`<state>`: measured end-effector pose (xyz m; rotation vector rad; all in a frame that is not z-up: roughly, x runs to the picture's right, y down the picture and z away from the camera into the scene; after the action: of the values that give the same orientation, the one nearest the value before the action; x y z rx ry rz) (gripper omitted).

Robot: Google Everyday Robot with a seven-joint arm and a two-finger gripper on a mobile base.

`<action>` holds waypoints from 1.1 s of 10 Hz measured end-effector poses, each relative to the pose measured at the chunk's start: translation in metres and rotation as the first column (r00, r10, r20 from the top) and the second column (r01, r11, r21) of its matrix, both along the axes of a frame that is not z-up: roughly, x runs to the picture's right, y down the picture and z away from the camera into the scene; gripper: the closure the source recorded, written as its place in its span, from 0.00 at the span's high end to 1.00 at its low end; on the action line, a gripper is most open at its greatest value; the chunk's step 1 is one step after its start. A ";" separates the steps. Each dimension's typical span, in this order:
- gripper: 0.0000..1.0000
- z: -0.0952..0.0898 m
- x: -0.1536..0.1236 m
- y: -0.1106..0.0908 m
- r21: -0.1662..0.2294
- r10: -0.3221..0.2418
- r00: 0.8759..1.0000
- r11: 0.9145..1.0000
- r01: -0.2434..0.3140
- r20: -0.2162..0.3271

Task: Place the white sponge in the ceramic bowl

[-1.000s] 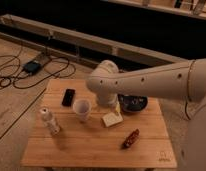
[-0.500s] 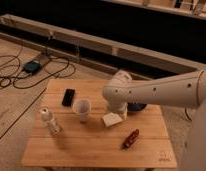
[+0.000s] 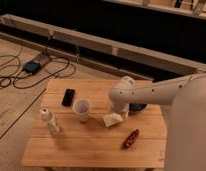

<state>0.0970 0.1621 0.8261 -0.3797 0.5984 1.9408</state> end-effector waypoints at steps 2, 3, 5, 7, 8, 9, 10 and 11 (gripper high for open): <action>0.65 0.017 0.001 0.003 -0.009 0.015 1.000 1.000 -0.015 0.001; 0.65 0.026 0.000 0.004 -0.014 0.021 1.000 1.000 -0.021 0.001; 0.65 0.037 -0.005 0.004 -0.022 0.031 1.000 0.999 -0.031 0.004; 0.59 0.046 -0.011 0.007 -0.042 0.035 0.999 0.999 -0.035 0.008; 0.50 0.047 -0.015 0.008 -0.053 0.035 0.999 0.998 -0.034 0.011; 0.42 0.048 -0.018 0.009 -0.063 0.035 0.999 0.997 -0.034 0.013; 0.32 0.047 -0.020 0.010 -0.080 0.034 0.999 0.996 -0.033 0.012; 0.19 0.042 -0.026 0.009 -0.107 0.030 0.999 0.994 -0.029 0.011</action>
<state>0.0713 0.1711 0.8677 -0.4702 0.6944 1.9381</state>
